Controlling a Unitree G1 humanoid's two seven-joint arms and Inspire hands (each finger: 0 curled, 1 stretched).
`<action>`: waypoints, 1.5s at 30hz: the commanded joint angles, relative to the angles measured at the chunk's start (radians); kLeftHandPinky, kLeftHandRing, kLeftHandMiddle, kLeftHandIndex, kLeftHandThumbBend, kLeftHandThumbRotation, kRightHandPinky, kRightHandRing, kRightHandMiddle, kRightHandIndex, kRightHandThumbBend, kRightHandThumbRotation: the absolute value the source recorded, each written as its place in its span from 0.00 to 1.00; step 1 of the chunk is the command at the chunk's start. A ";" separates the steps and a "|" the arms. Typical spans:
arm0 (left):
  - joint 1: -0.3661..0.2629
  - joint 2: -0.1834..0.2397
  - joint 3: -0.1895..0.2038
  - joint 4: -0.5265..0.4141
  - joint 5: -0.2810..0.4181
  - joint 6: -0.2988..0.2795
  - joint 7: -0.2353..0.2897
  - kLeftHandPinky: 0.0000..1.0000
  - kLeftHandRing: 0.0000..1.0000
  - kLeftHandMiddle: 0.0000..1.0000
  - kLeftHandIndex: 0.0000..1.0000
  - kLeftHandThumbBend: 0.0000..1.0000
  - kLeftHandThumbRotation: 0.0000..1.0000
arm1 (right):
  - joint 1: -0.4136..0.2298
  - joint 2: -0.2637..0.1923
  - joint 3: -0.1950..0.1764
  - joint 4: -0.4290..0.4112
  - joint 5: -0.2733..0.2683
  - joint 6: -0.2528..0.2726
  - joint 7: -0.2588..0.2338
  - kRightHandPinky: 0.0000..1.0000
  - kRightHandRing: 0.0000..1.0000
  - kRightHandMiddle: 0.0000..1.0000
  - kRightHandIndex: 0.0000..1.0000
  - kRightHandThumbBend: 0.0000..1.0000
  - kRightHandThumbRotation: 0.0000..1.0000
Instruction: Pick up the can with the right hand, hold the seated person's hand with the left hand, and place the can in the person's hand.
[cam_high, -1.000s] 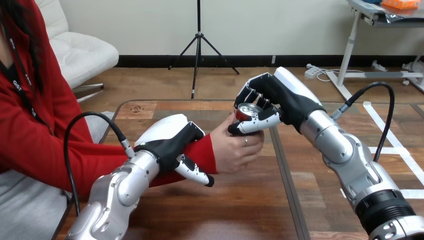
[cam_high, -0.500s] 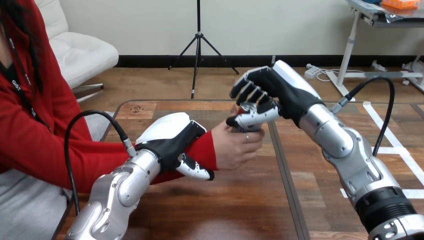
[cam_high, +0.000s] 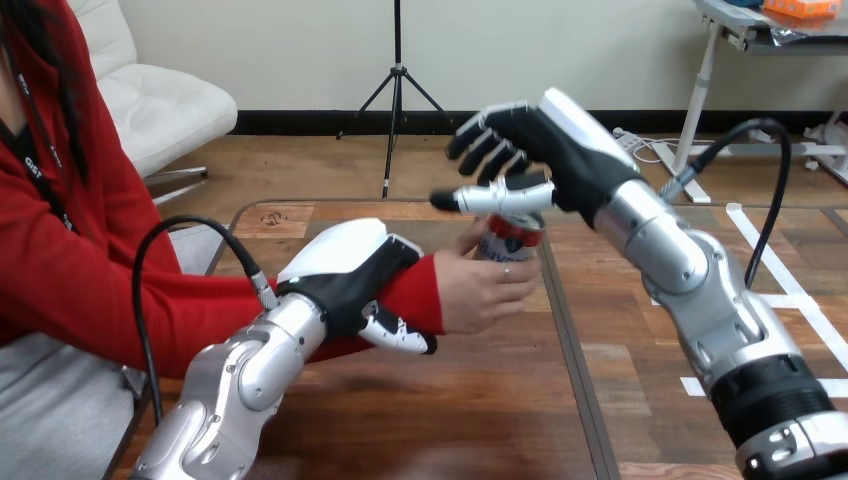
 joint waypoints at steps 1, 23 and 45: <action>-0.141 -0.012 0.006 -0.134 -0.021 -0.036 0.004 0.43 0.57 0.62 0.63 0.74 0.12 | -0.111 -0.033 -0.029 -0.049 0.014 -0.039 -0.022 0.50 0.56 0.61 0.63 0.90 0.96; -0.093 0.000 0.025 -0.202 -0.064 -0.006 -0.027 0.70 0.80 0.82 0.83 1.00 0.55 | -0.091 -0.049 -0.056 -0.013 0.054 -0.108 -0.014 0.44 0.55 0.61 0.63 0.97 1.00; -0.024 -0.004 0.043 -0.208 -0.072 -0.069 0.158 0.74 0.83 0.84 0.85 1.00 0.84 | -0.029 -0.076 -0.073 -0.045 0.133 -0.157 0.015 0.54 0.65 0.65 0.66 1.00 1.00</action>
